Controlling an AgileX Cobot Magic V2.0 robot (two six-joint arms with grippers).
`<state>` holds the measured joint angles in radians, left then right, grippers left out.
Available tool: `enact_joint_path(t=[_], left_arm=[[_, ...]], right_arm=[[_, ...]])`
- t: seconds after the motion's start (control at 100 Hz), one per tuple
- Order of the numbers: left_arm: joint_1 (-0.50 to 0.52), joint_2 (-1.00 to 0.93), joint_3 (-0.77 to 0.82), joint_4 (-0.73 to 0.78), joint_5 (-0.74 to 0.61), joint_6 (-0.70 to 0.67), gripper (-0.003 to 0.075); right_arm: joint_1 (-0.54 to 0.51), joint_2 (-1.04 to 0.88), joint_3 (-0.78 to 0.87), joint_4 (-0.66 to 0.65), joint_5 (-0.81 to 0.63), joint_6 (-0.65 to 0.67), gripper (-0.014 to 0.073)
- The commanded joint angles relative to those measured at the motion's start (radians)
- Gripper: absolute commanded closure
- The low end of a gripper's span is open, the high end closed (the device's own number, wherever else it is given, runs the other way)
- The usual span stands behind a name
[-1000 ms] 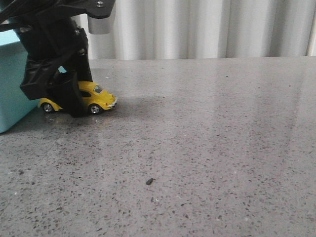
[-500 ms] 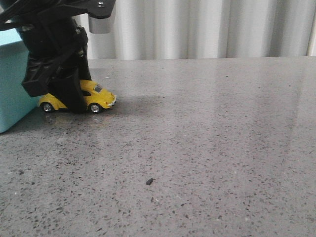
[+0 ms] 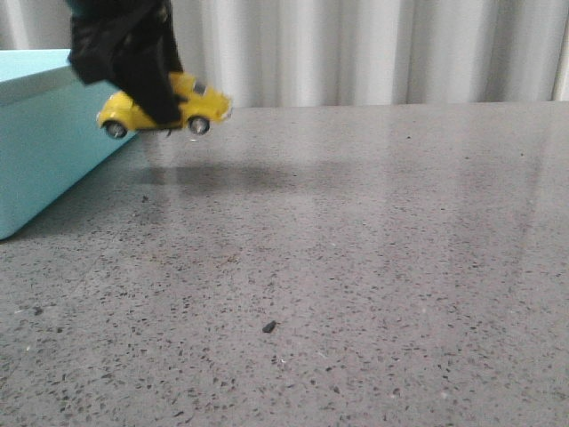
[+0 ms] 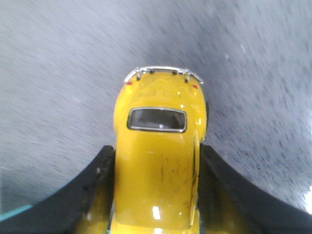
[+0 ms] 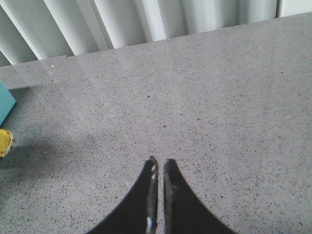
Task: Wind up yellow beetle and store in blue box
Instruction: 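Lift the yellow car with the left gripper toward the blue box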
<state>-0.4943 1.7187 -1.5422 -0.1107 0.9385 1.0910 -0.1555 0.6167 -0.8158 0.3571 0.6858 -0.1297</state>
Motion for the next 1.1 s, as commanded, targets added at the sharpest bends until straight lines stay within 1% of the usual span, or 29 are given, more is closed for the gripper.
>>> enact_joint_path(t=[0.0, 0.14, 0.28, 0.34, 0.44, 0.61, 0.67, 0.77, 0.86, 1.09], left_arm=[[0.002, -0.051, -0.101, -0.067, -0.023, -0.008, 0.0735], [0.002, -0.064, -0.218, -0.086, 0.046, -0.018, 0.0735], [0.004, -0.089, -0.326, -0.081, 0.100, -0.140, 0.0735], [0.004, -0.105, -0.358, -0.052, 0.126, -0.191, 0.0735], [0.004, -0.137, -0.384, 0.061, 0.162, -0.278, 0.0735], [0.013, -0.159, -0.384, 0.398, 0.254, -0.440, 0.0735], [0.034, -0.159, -0.384, 0.444, 0.295, -0.492, 0.0735], [0.100, -0.159, -0.384, 0.419, 0.328, -0.554, 0.0735], [0.180, -0.159, -0.384, 0.352, 0.328, -0.605, 0.0735], [0.383, -0.159, -0.358, 0.125, 0.328, -0.611, 0.0735]], right_arm=[[0.003, 0.002, -0.024, 0.013, -0.076, -0.007, 0.0655], [0.003, 0.002, -0.024, 0.013, -0.076, -0.007, 0.0655], [0.003, 0.002, -0.024, 0.013, -0.080, -0.007, 0.0655], [0.003, 0.002, -0.024, 0.013, -0.080, -0.007, 0.0655], [0.003, 0.002, -0.024, 0.013, -0.080, -0.007, 0.0655], [0.003, 0.002, -0.024, 0.013, -0.080, -0.007, 0.0655], [0.003, 0.002, -0.024, 0.015, -0.083, -0.007, 0.0655], [0.003, 0.002, -0.024, 0.015, -0.084, -0.007, 0.0655], [0.003, 0.002, -0.024, 0.015, -0.084, -0.007, 0.0655], [0.003, 0.002, -0.024, 0.015, -0.084, -0.007, 0.0655]])
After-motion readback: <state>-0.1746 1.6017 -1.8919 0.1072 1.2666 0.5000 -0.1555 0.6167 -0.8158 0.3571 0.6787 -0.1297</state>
